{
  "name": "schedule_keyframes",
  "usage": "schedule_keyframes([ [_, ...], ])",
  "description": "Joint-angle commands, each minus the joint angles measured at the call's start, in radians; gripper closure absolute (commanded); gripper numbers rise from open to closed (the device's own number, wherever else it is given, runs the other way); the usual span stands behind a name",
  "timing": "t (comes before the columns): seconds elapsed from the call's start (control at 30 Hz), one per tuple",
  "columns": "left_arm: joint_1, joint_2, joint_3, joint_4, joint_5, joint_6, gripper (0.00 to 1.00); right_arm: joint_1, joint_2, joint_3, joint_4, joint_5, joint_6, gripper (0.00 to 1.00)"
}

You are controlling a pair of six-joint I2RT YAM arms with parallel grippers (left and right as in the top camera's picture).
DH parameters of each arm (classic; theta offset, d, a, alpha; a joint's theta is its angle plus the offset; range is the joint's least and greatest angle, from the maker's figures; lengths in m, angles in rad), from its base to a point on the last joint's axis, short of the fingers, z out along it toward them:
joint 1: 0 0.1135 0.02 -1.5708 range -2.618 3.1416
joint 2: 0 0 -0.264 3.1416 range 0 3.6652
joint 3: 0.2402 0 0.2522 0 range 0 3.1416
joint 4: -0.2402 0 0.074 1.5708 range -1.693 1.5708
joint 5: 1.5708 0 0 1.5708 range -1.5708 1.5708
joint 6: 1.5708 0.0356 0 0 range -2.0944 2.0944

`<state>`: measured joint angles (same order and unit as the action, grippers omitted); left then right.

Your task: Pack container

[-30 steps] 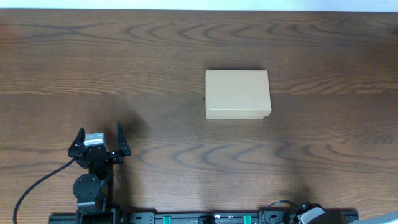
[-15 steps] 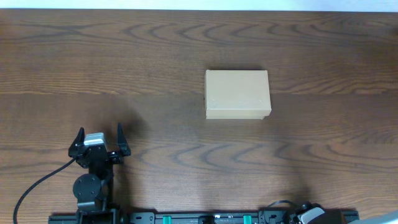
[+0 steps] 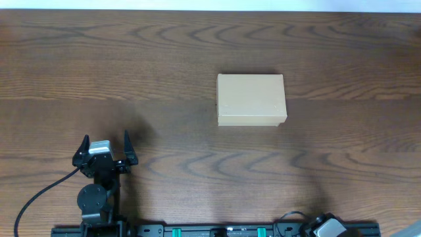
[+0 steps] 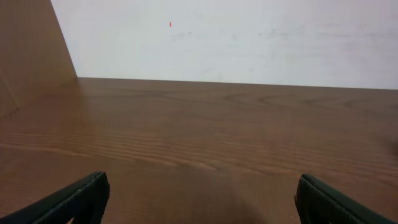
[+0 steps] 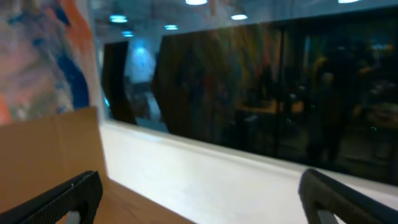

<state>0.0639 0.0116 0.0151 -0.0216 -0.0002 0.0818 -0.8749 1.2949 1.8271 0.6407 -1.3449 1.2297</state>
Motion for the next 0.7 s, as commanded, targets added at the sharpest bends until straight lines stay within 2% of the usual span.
schedule_keyframes([
  [0.0,0.006,-0.008,-0.011,-0.055,-0.002,-0.003,0.05,0.116,-0.002,0.010,-0.239,0.154,-0.506,0.01],
  [0.1,0.006,-0.008,-0.011,-0.055,-0.002,-0.003,0.05,0.221,-0.008,0.010,-0.516,0.267,-0.766,0.01],
  [0.17,0.006,-0.008,-0.011,-0.055,-0.002,-0.003,0.05,0.267,-0.008,0.010,-0.607,0.319,-0.853,0.01],
  [0.4,0.006,-0.008,-0.011,-0.055,-0.002,-0.003,0.05,0.423,-0.026,0.010,-0.869,0.587,-1.100,0.01],
  [0.67,0.006,-0.008,-0.011,-0.055,-0.002,-0.003,0.05,0.628,-0.097,0.010,-1.129,0.984,-1.319,0.01],
])
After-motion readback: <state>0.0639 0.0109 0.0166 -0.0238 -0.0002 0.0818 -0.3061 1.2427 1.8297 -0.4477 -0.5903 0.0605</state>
